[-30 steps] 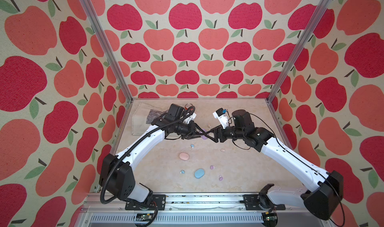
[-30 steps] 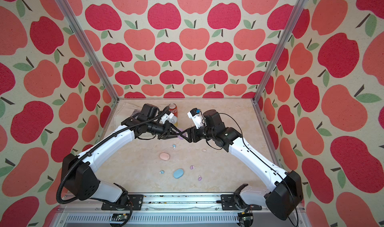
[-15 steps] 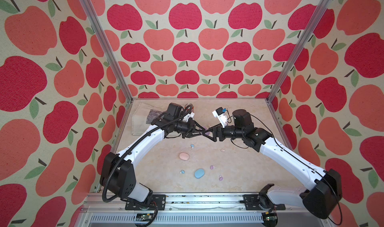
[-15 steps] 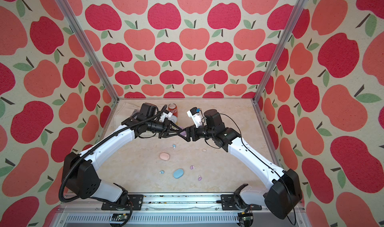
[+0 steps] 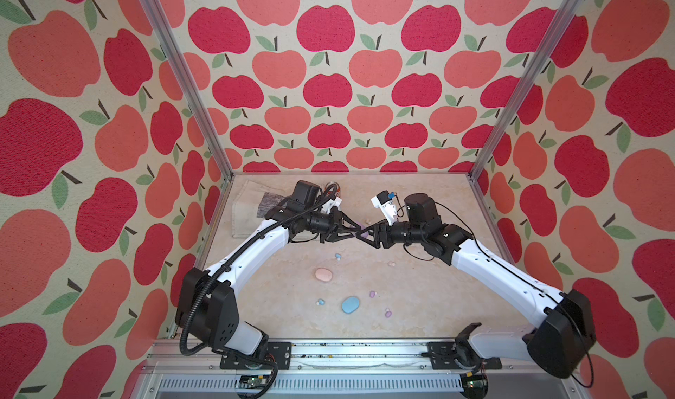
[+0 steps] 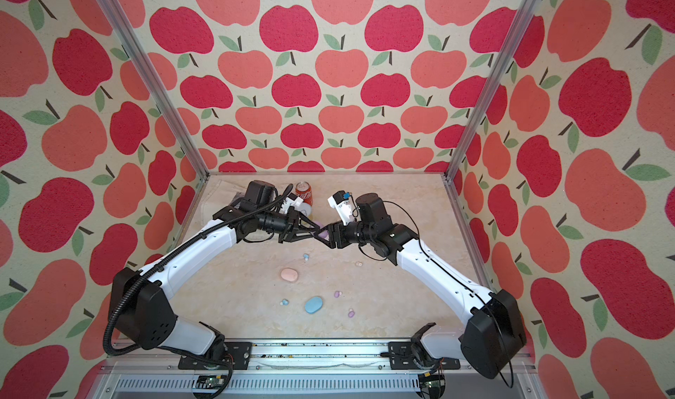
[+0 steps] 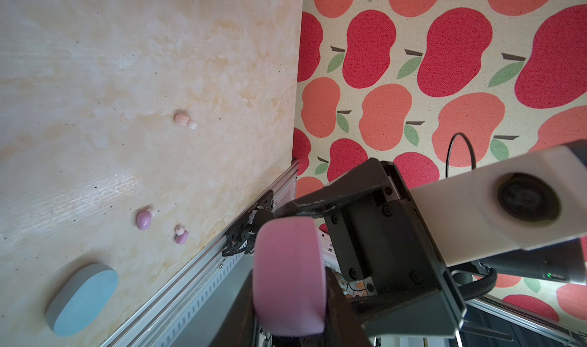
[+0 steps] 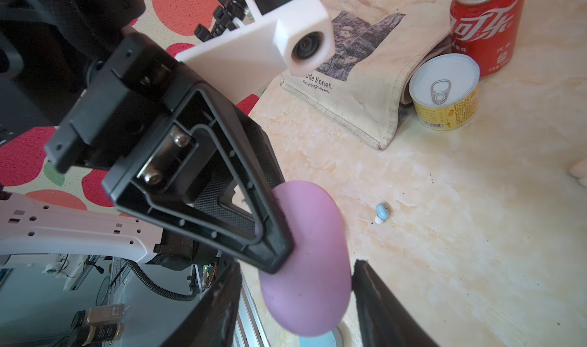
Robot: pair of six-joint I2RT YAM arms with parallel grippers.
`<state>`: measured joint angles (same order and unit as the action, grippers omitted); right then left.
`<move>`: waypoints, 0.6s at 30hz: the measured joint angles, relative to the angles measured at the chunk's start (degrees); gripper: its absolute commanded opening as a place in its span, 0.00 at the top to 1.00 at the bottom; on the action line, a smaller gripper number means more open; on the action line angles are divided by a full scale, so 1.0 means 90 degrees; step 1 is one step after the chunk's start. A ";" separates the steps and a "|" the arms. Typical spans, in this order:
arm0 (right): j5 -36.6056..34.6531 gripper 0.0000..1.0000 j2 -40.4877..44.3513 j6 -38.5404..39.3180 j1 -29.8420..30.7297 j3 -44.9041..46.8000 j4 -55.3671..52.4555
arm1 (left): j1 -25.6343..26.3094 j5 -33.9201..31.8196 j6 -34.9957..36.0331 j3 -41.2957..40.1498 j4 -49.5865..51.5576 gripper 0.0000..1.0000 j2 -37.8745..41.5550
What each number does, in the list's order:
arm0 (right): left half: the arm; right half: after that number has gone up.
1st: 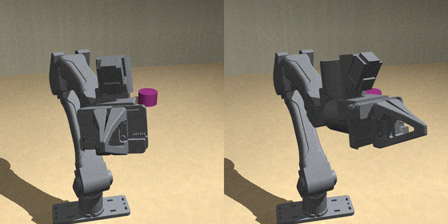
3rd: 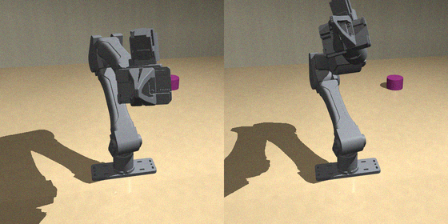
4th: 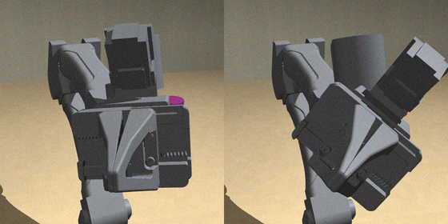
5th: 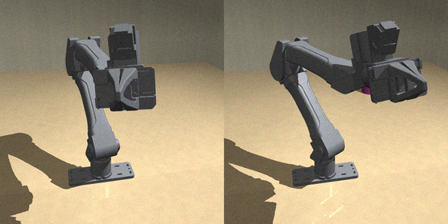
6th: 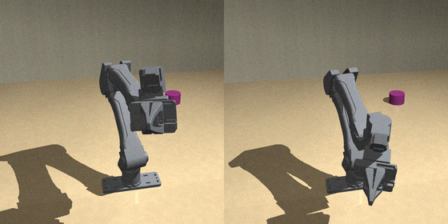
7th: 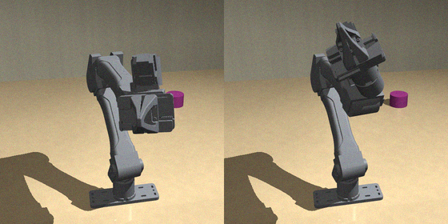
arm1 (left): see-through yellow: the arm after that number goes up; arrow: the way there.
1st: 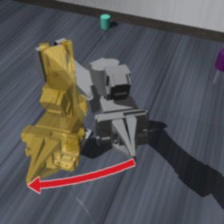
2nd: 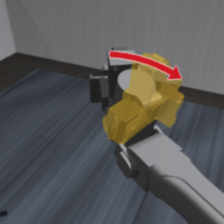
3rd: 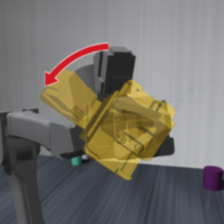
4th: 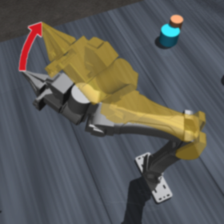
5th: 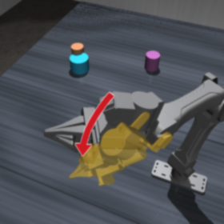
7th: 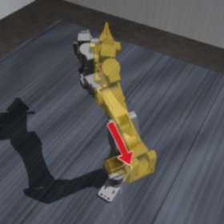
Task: Insert wireless bluetooth earbuds into charging case
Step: Pass the charging case.
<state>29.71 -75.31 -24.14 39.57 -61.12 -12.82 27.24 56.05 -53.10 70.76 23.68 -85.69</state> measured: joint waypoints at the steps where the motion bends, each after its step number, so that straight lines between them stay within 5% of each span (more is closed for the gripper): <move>1: -0.0002 0.46 -0.0005 0.0000 0.0000 0.0000 -0.0002 | 0.0000 0.0002 0.0000 0.0000 -0.0002 0.96 -0.0005; 11: -0.0024 0.53 -0.0100 0.0000 0.0000 -0.0002 -0.0002 | -0.0012 0.0039 -0.0012 0.0000 -0.0046 0.96 -0.0029; 18: -0.0024 0.68 -0.0129 0.0022 0.0000 -0.0002 0.0041 | -0.0032 0.0029 -0.0126 0.0000 -0.0046 0.95 -0.0029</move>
<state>29.50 -76.47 -23.94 39.57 -61.14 -12.45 26.96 56.31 -54.24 70.76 23.27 -85.95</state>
